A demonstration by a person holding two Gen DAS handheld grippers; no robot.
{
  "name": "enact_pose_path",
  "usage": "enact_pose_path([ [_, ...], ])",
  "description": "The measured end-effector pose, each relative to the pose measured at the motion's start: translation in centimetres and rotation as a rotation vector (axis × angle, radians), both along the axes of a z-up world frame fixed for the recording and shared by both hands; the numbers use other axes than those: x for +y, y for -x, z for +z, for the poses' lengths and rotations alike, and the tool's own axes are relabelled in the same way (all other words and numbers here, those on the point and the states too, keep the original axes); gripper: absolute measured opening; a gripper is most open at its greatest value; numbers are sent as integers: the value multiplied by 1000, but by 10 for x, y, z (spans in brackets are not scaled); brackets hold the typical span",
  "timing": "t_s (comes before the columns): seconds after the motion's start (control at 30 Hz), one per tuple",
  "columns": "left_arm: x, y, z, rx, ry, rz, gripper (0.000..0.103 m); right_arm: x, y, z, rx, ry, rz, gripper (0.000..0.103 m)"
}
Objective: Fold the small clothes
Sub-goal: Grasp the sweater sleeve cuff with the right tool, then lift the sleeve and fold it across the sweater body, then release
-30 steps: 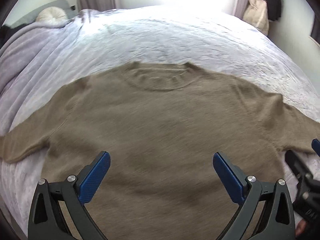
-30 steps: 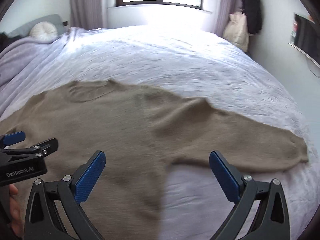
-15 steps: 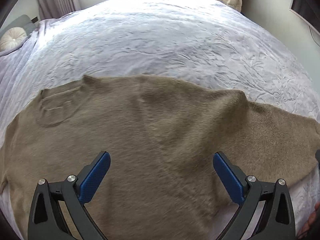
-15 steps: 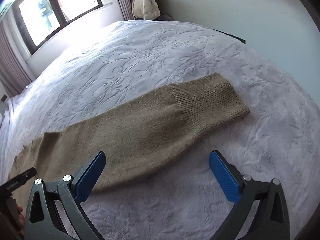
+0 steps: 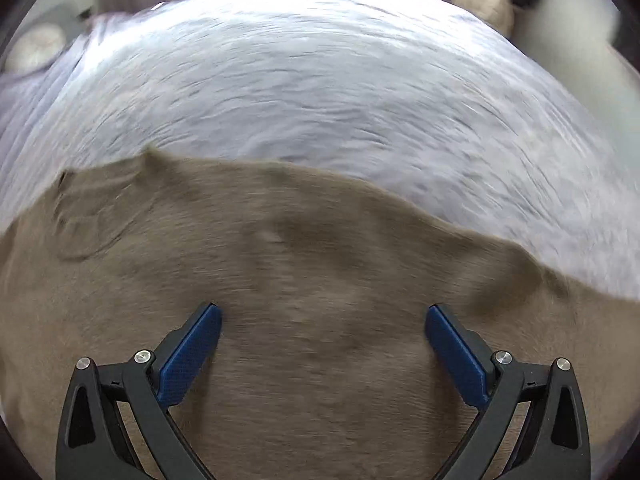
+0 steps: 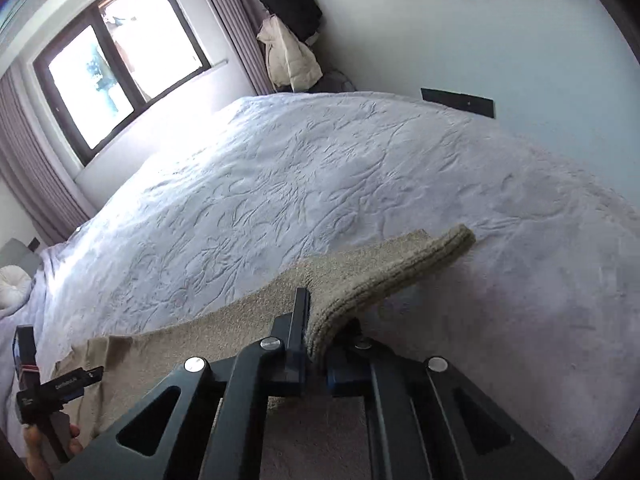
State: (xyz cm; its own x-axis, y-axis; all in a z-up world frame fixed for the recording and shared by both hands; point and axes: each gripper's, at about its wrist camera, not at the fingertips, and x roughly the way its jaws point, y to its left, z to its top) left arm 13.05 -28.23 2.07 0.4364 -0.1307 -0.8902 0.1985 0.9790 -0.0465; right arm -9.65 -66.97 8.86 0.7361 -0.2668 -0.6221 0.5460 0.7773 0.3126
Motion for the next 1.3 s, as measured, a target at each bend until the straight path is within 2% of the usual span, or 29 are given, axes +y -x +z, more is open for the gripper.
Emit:
enact_pose_path([
  [0.07,-26,12,2,-35,-60,-98,103,7,3,-1,30,28,11,7],
  [0.13,-40,19,8,-64,-78,-149,103,12,-4,-5,72,70,25,7],
  [0.17,-39,20,9,-60,-66,-154,103,11,-5,-8,87,64,27,9],
  [0.23,-36,19,13,-22,19,-160,103,7,-8,-14,100,16,39,12],
  [0.3,-42,15,10,36,68,-157,103,2,-8,-19,102,-5,31,26],
  [0.37,-57,18,13,48,58,-198,103,-2,-14,-26,116,-31,37,49],
  [0.43,-62,36,32,-7,92,-260,103,-2,-18,-29,111,-53,58,54],
  [0.5,-56,50,45,-39,90,-278,103,2,-18,-26,116,-36,60,51],
  [0.57,-38,66,54,-71,86,-239,103,2,-19,-22,123,-24,58,21],
  [0.63,-12,75,57,-92,149,-188,103,3,-13,-14,107,-12,48,11],
  [0.7,6,72,47,-69,186,-126,103,8,-10,-4,96,17,42,9],
  [0.73,5,63,34,-34,174,-101,103,11,-9,0,93,29,44,9],
  [0.8,-2,52,-2,119,70,-97,103,22,-9,13,97,75,51,8],
  [0.83,-11,51,-11,125,-1,-127,103,27,-11,20,97,92,57,8],
  [0.87,-19,55,-8,63,-51,-164,103,32,-12,26,94,102,64,8],
  [0.9,-22,57,-3,42,-64,-181,103,38,-13,33,90,114,69,8],
  [0.93,-22,57,2,44,-56,-188,103,46,-14,43,84,136,77,8],
  [1.0,-4,57,19,58,68,-187,103,62,-15,59,73,182,88,7],
  [1.03,10,57,28,46,128,-172,103,73,-15,69,62,210,97,7],
  [1.1,46,57,42,0,182,-125,103,94,-17,86,42,252,119,7],
  [1.23,120,48,40,-17,196,-21,103,157,-37,120,-6,330,214,7],
  [1.3,163,43,31,-10,169,45,103,191,-48,133,-32,354,266,7],
])
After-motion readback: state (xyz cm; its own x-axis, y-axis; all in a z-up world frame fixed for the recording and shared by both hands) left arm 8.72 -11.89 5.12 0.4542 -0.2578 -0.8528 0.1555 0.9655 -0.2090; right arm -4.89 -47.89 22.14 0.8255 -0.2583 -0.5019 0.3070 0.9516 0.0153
